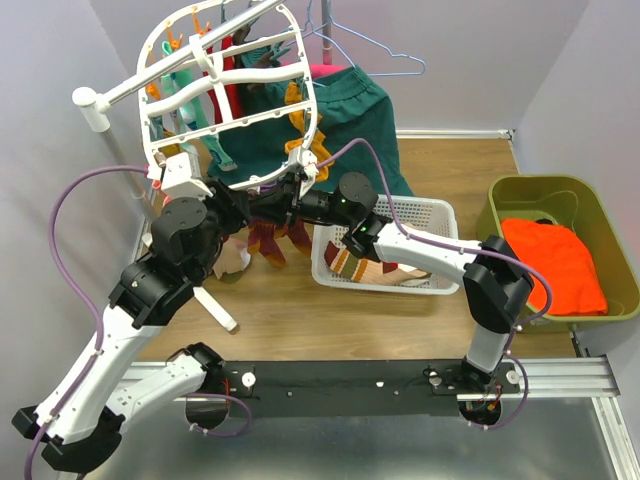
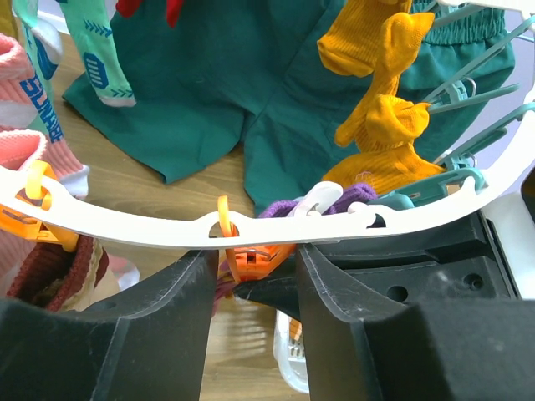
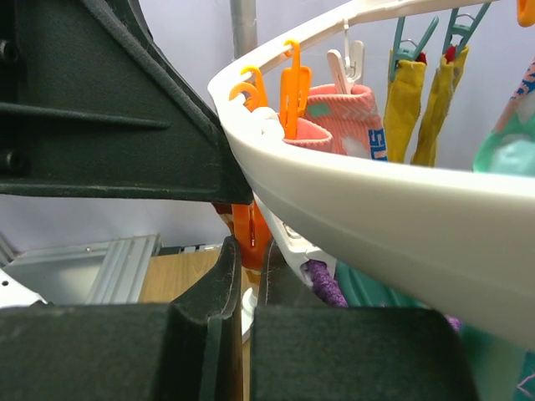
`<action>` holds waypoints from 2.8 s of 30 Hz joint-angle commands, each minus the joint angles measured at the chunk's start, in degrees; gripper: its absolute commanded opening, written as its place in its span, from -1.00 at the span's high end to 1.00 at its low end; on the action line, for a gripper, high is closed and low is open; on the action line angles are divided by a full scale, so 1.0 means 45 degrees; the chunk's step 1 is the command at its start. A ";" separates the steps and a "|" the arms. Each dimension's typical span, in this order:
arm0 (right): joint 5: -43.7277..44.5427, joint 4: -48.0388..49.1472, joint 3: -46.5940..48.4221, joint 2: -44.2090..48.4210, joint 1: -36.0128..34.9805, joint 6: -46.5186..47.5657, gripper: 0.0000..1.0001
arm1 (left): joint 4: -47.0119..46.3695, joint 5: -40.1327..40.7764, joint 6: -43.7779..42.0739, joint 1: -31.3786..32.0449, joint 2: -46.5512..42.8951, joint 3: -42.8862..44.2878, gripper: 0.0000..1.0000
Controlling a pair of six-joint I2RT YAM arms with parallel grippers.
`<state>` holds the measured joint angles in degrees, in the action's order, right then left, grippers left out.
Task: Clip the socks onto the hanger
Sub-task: Open the clamp at the hanger, then pick up the sock from the bin.
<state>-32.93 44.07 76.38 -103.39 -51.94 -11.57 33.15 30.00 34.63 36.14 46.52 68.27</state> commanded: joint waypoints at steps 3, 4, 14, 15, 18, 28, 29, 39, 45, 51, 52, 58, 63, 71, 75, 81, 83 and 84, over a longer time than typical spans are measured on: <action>-0.1042 0.0068 -0.0254 0.0047 -0.0098 -0.0533 0.99 | -0.1583 0.0970 -0.0352 -0.0004 -0.0298 -0.0639 -0.06; -0.1081 0.0088 -0.0274 0.0047 -0.0078 -0.0572 0.99 | -0.1720 0.1086 -0.0352 -0.0004 -0.0435 -0.0717 -0.06; -0.1315 0.0147 -0.0216 -0.0012 -0.0078 -0.0866 0.99 | -0.3361 0.1517 -0.0840 0.0015 -0.1081 -0.1557 0.00; -0.1316 0.0128 -0.0196 -0.0012 -0.0098 -0.0924 0.99 | -0.3420 0.1498 -0.0937 0.0016 -0.1081 -0.1597 0.02; -0.1374 -0.0086 -0.0118 -0.0051 -0.0078 -0.0944 0.99 | -0.3635 0.1381 -0.1171 0.0016 -0.0983 -0.1694 0.13; -0.1023 -0.2097 -0.0254 0.0689 -0.0078 -0.0690 0.36 | -0.3850 0.1107 -0.1563 -0.0004 -0.1100 -0.2046 0.51; -0.0829 -0.2370 -0.0293 0.0788 -0.0098 -0.0632 0.21 | -0.3850 0.1107 -0.1621 -0.0004 -0.1100 -0.2065 0.52; 0.2175 -0.7972 -0.1189 0.3384 -0.0078 0.1163 -0.30 | -0.3714 0.1107 -0.1759 0.0016 -0.1022 -0.2066 0.53; 0.7740 -1.1411 -0.2089 0.4635 -0.0059 0.1691 -0.30 | -0.3070 0.1010 -0.1661 0.0016 -0.0769 -0.1657 0.53; 0.9545 -1.3329 -0.2968 0.4891 0.0641 0.2297 -0.29 | -0.2562 0.0912 -0.1524 0.0016 -0.0729 -0.1246 0.53; 0.9292 -1.3445 -0.3066 0.4871 0.0799 0.2376 -0.28 | -0.2503 0.0931 -0.1505 -0.0004 -0.0710 -0.1207 0.53; 0.7105 -1.3058 -0.3457 0.3663 0.1718 0.3039 -0.13 | -0.2210 0.0834 -0.1505 0.0016 -0.0592 -0.0933 0.53; 0.4820 -1.2686 -0.3282 0.2160 0.1738 0.3586 -0.12 | -0.2092 0.0853 -0.1485 0.0016 -0.0533 -0.0855 0.53; 0.4641 -1.2334 -0.3106 0.0517 0.1738 0.4076 -0.11 | -0.2092 0.0834 -0.1368 0.0016 -0.0456 -0.0796 0.53; 0.4933 -1.2061 -0.3145 -0.0206 0.1855 0.4017 0.00 | -0.2073 0.0756 -0.1309 0.0016 -0.0416 -0.0757 0.53; 0.5714 -1.1806 -0.3457 -0.0267 0.1972 0.3725 0.47 | -0.2053 0.0775 -0.1290 0.0016 -0.0495 -0.0777 0.53; 0.5774 -1.1787 -0.3574 0.0065 0.1992 0.3529 0.64 | -0.2034 0.0775 -0.1290 0.0016 -0.0514 -0.0777 0.53; 0.5890 -1.1748 -0.3671 0.0279 0.1992 0.3490 0.72 | -0.2034 0.0775 -0.1290 0.0016 -0.0514 -0.0796 0.53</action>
<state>-9.32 -9.50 61.69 -103.37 -43.38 5.45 23.66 32.51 27.92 36.49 44.58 63.31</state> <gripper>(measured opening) 0.221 0.304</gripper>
